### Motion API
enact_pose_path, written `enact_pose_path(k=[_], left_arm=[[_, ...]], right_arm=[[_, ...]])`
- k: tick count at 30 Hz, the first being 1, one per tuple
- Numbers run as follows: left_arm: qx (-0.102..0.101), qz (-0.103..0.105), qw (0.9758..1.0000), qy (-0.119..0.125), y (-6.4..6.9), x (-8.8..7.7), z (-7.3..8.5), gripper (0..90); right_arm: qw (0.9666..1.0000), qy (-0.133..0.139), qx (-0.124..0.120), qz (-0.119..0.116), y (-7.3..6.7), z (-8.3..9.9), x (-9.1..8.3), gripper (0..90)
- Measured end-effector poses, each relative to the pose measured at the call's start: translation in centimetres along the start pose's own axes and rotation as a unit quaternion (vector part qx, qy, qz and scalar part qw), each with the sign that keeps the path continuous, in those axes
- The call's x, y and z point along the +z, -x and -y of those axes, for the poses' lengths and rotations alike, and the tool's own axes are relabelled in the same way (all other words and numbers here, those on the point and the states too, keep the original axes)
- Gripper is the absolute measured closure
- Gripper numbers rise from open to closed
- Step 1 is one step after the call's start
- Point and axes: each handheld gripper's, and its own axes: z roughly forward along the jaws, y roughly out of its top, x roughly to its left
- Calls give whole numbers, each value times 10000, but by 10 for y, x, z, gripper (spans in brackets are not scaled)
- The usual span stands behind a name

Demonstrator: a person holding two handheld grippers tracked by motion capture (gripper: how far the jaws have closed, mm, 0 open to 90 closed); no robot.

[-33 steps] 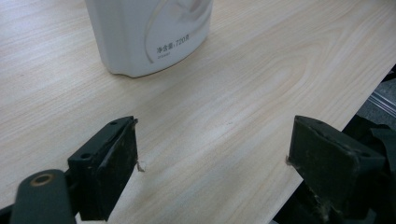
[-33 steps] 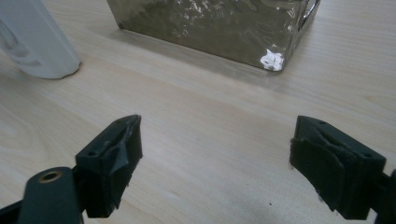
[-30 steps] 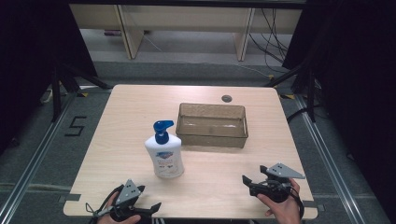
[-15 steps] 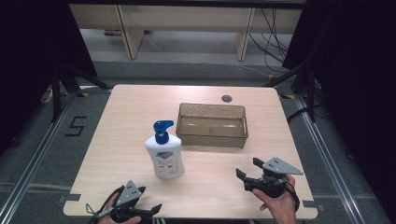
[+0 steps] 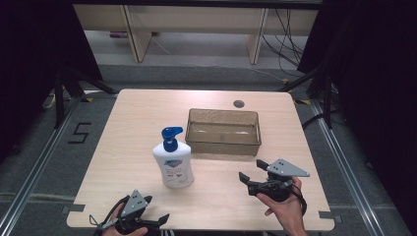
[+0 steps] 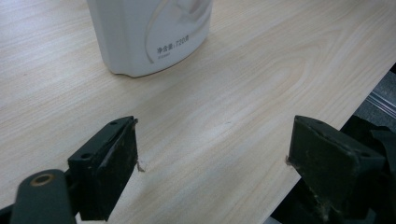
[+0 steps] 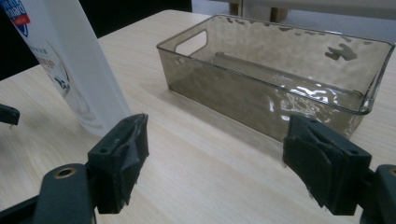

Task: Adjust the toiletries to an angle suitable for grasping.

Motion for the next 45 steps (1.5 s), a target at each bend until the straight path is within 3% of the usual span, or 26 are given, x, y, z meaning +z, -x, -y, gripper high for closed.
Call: enact_pose_path(k=[2, 3, 5, 11, 12, 13, 14, 16, 17, 18, 19, 20, 21, 22, 27, 28, 31, 33, 37, 43, 44, 45], left_arm=[[23, 7, 10000, -1, 0, 0, 0, 151], [96, 2, 9999, -74, -1, -1, 0, 151], [32, 6, 10000, -16, 1, 0, 0, 150], [78, -14, 9999, -65, 0, 0, 0, 151], [161, -41, 9998, -127, -1, -1, 0, 151], [74, -59, 10000, 16, 2, 1, 1, 150], [80, 23, 9999, -80, 1, 0, 0, 150], [64, 30, 10000, -63, 1, 0, 1, 150], [162, -18, 9998, -133, -1, -1, 1, 150], [-12, -22, 10000, -46, 1, -1, 2, 150], [47, -18, 9999, -96, -1, -1, 2, 150], [47, -18, 9999, -96, -1, -1, 2, 150], [-58, 16, 10000, 59, 1, 0, 3, 150], [-40, 11, 10000, 34, 1, -1, 2, 150], [45, 39, 10000, -80, 0, -4, 4, 150], [12, -10, 10000, -36, 1, -4, 5, 150], [31, 20, 9999, -113, 2, -4, 7, 151], [30, 44, 9999, -86, 3, -2, 8, 150], [170, -41, 9997, -156, 1, -3, 6, 150], [160, 27, 9997, -173, 4, 2, 1, 150], [114, 44, 9999, -108, 6, 3, 0, 151], [225, 2, 9996, -198, 5, 4, 0, 151]], right_arm=[[9999, -5, 131, -29, -2, -1, 0, 226], [9999, 3, 76, -67, -2, -3, 1, 227], [10000, 38, 34, -62, -1, -4, 1, 227], [9997, 50, 206, -155, -4, -14, 1, 233], [9997, 50, 206, -155, -4, -14, 1, 233], [9996, 187, 76, -173, -4, -17, 2, 234], [9996, 187, 76, -173, -4, -17, 2, 234], [9995, 205, 169, -143, -6, -20, 3, 234], [9995, 181, 135, -211, -5, -23, 4, 234], [9990, 196, 259, -320, -6, -24, 6, 234], [9993, 180, 148, -282, -6, -26, 6, 234], [9991, 104, 278, -287, -9, -27, 6, 234], [9991, 104, 278, -287, -9, -27, 6, 234], [9990, 208, 171, -357, -8, -29, 10, 234], [9988, 217, 110, -418, -9, -33, 14, 236], [9986, 276, 200, -411, -11, -34, 14, 236], [9986, 295, 106, -436, -10, -38, 15, 238], [9979, 283, 169, -557, -12, -41, 16, 239], [9976, 312, 108, -609, -16, -48, 18, 241], [9963, 407, 92, -747, -21, -58, 23, 246], [9966, 425, -51, -705, -20, -60, 24, 246], [9962, 443, 31, -747, -22, -61, 26, 246]])
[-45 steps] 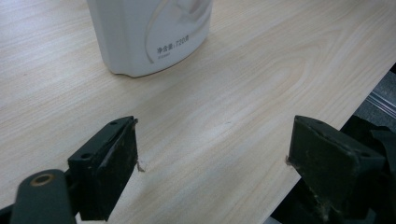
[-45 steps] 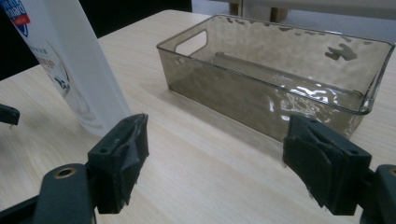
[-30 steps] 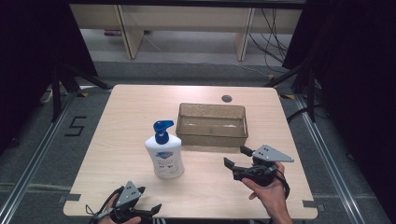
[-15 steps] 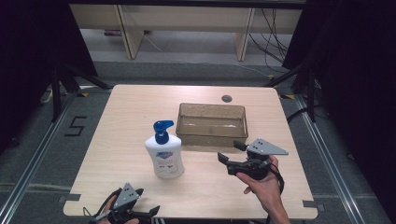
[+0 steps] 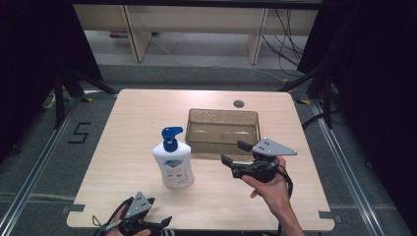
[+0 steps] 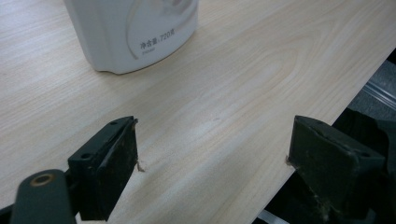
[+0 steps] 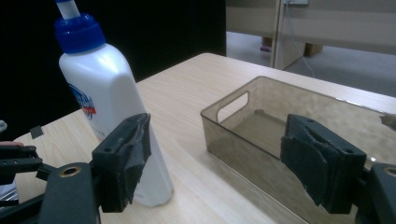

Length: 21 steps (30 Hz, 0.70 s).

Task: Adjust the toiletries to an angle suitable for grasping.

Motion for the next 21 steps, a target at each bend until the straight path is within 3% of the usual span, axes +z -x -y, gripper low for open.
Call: enact_pose_path(k=[2, 5, 6, 8, 10, 11, 12, 13, 16, 18, 21], left_arm=[[-79, 49, 9999, 53, 1, 2, 1, 150], [27, 41, 10000, -75, -1, 1, 1, 151], [-42, 42, 10000, 33, 1, 1, 1, 150], [89, 21, 9999, -54, -1, -2, 1, 151], [-52, 36, 10000, 74, 1, -2, 2, 151], [-73, 46, 9999, 94, 1, -2, 2, 150], [53, -10, 10000, 17, -1, -4, 2, 151], [-67, -2, 9999, 89, 0, -3, 2, 150], [34, 11, 10000, -5, -3, -5, 2, 151], [-81, -17, 9999, 102, -2, -4, 2, 150], [-84, -10, 9999, 100, -2, -4, 2, 151]], right_arm=[[10000, 0, -17, -85, 0, -3, 3, 246], [9999, 28, 2, -130, -1, -6, 6, 246], [9998, 32, 71, -175, -4, -8, 7, 246], [9998, 29, -61, -188, -6, -11, 10, 245], [9997, 60, 26, -240, -8, -11, 11, 245], [9995, 77, -71, -307, -8, -13, 13, 245], [9995, 92, -56, -300, -10, -14, 14, 245], [9993, 84, -45, -358, -12, -15, 16, 245], [9990, 78, -102, -430, -17, -18, 20, 245], [9985, 133, -116, -527, -20, -20, 24, 246], [9981, 150, -81, -588, -22, -22, 26, 246]])
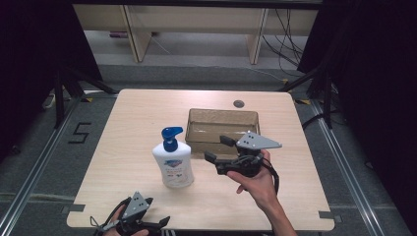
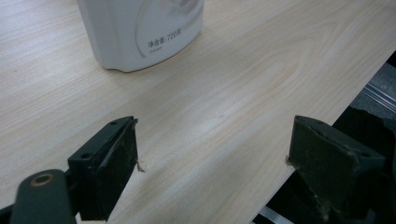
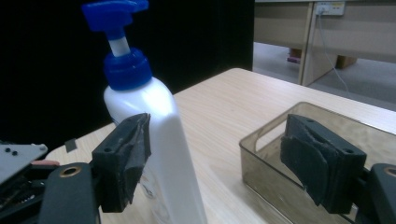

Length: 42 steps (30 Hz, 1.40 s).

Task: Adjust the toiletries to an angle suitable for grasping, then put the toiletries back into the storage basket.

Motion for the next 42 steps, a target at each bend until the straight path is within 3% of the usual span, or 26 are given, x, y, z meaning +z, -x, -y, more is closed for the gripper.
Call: enact_pose_path(k=[7, 10, 11, 13, 19, 22, 23, 25, 26, 27, 28, 30, 31, 32, 38, 42], left_arm=[[-7, 49, 10000, 11, 0, 0, -1, 150], [119, 52, 9999, -97, -2, -1, -1, 150], [118, 23, 9999, -71, -2, -1, -1, 150], [-10, 65, 10000, 46, 0, 0, -1, 150], [90, 49, 9999, -9, 0, -2, -1, 150], [0, 38, 9999, 102, 1, -1, -1, 150], [126, 79, 9999, -50, -1, -4, 0, 150], [-23, 46, 10000, 65, 0, -3, 1, 151], [35, 43, 10000, 70, 0, -4, 0, 150], [138, 26, 9999, 42, -2, -5, -1, 150], [44, 46, 9999, 116, -1, -4, -1, 150], [83, 72, 9999, 30, -2, -5, -1, 150], [10, 82, 9999, 62, -1, -4, 0, 150], [39, 86, 9999, 62, -1, -4, 0, 150], [46, 43, 10000, 72, -1, -5, 0, 150], [54, 37, 10000, 73, -1, -5, 0, 150]], right_arm=[[9999, -131, -24, -56, -8, -1, 9, 246], [9999, -84, -65, -107, -8, -1, 12, 246], [9999, -112, 14, -114, -10, -1, 12, 246], [9997, -109, -115, -168, -10, -3, 14, 247], [9996, -80, -95, -253, -15, -6, 19, 247], [9995, -75, -150, -265, -16, -8, 22, 246], [9995, -48, -161, -281, -16, -9, 25, 247], [9994, -82, -111, -331, -19, -11, 29, 249], [9994, -82, -96, -323, -21, -12, 31, 252], [9991, -59, -169, -383, -23, -13, 34, 254], [9989, -70, -172, -419, -25, -14, 37, 260], [9987, -70, -217, -466, -27, -15, 41, 261], [9988, -87, -137, -468, -29, -16, 42, 261], [9983, -36, -263, -522, -28, -17, 44, 261], [9974, 12, -161, -698, -34, -23, 52, 280], [9969, 20, -233, -756, -35, -24, 56, 292]])
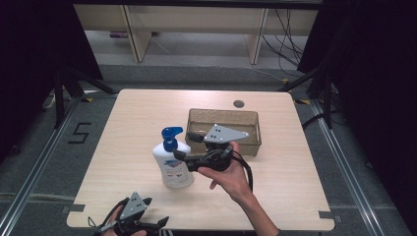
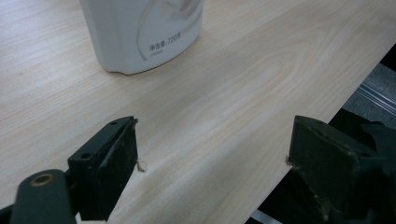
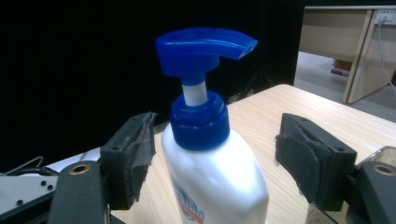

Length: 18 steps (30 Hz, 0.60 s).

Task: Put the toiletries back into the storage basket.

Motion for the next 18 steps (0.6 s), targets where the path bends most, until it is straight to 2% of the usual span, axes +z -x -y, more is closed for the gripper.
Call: enact_pose_path(k=[1, 2, 4, 5, 8, 9, 11, 12, 14, 16, 18], left_arm=[[-20, 7, 10000, 18, 0, 0, 0, 150], [-23, 8, 10000, 22, 0, 1, 0, 150], [-1, -1, 10000, -4, 0, 1, 0, 150], [43, 12, 10000, -34, -1, 0, 0, 150], [7, 13, 10000, -29, -1, 0, 0, 150], [8, -2, 10000, -22, -1, -1, 0, 150], [97, 28, 9999, -106, -2, -2, 0, 150], [-12, 26, 10000, 27, 0, 0, 0, 150], [-11, 25, 10000, -2, 0, 0, 0, 150], [9, 28, 10000, 3, -1, 0, 0, 150], [62, 44, 10000, -64, -2, -2, 0, 150]], right_arm=[[10000, -2, -74, 50, 0, -1, 1, 299], [10000, 20, -58, -37, -2, -4, 3, 308], [9999, 52, -111, -36, -3, -5, 4, 311], [9996, 103, -259, -4, -3, -7, 7, 320], [9998, 35, -188, -12, -4, -8, 8, 330], [9996, 98, -266, -19, -3, -9, 10, 341], [9997, 66, -242, -43, -4, -10, 13, 350], [9998, 62, -202, -52, -5, -10, 14, 353], [9996, 69, -280, -26, -4, -10, 17, 370], [9998, 52, -185, -92, -6, -10, 19, 388], [9995, 56, -276, -108, -6, -11, 22, 398]])
